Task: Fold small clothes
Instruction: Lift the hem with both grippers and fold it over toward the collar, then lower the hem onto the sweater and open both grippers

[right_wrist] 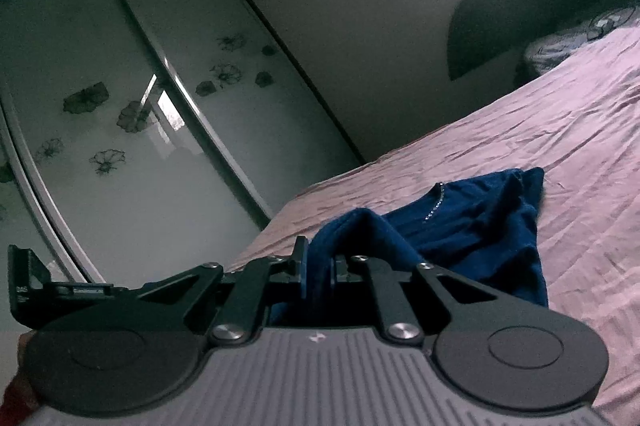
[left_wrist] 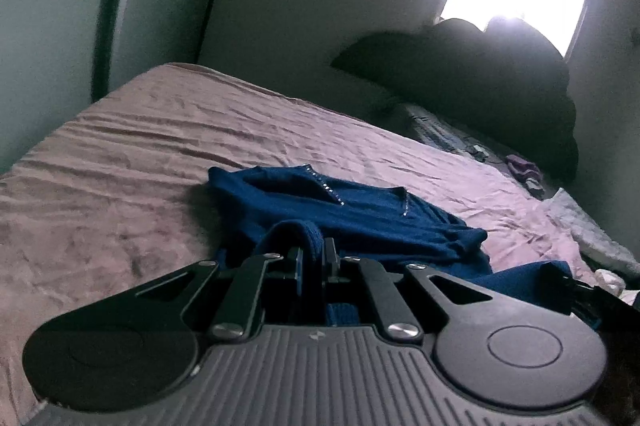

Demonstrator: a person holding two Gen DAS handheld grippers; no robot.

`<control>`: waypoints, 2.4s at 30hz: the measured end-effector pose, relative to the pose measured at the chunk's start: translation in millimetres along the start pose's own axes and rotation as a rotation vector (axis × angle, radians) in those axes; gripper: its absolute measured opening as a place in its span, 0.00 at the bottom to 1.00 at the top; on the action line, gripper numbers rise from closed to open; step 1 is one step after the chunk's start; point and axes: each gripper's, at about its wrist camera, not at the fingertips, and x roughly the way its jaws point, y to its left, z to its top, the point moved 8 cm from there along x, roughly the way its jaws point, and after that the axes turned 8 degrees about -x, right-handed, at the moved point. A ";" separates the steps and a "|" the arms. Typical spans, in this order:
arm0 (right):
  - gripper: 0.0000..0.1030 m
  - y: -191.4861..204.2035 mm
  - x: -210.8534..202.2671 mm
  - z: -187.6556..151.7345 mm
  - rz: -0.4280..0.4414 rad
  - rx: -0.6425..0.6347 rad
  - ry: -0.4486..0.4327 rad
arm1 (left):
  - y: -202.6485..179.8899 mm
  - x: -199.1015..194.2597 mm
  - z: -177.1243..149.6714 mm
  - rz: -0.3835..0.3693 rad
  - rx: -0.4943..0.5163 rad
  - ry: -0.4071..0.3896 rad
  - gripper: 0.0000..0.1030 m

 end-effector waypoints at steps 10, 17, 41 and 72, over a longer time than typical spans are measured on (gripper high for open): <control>0.09 20.8 -8.5 -16.3 0.014 -0.018 0.032 | 7.3 -12.4 -11.5 0.040 -0.001 -0.003 0.07; 0.09 6.6 -2.2 -15.9 -0.023 0.008 0.037 | 13.3 -0.2 -2.6 0.036 0.003 -0.005 0.07; 0.10 -84.4 110.4 35.1 -0.047 0.179 0.097 | 8.7 143.5 68.6 0.037 0.020 0.049 0.07; 0.89 -103.4 212.6 3.9 -0.029 0.088 0.397 | 10.0 226.2 30.0 0.224 0.364 0.160 0.58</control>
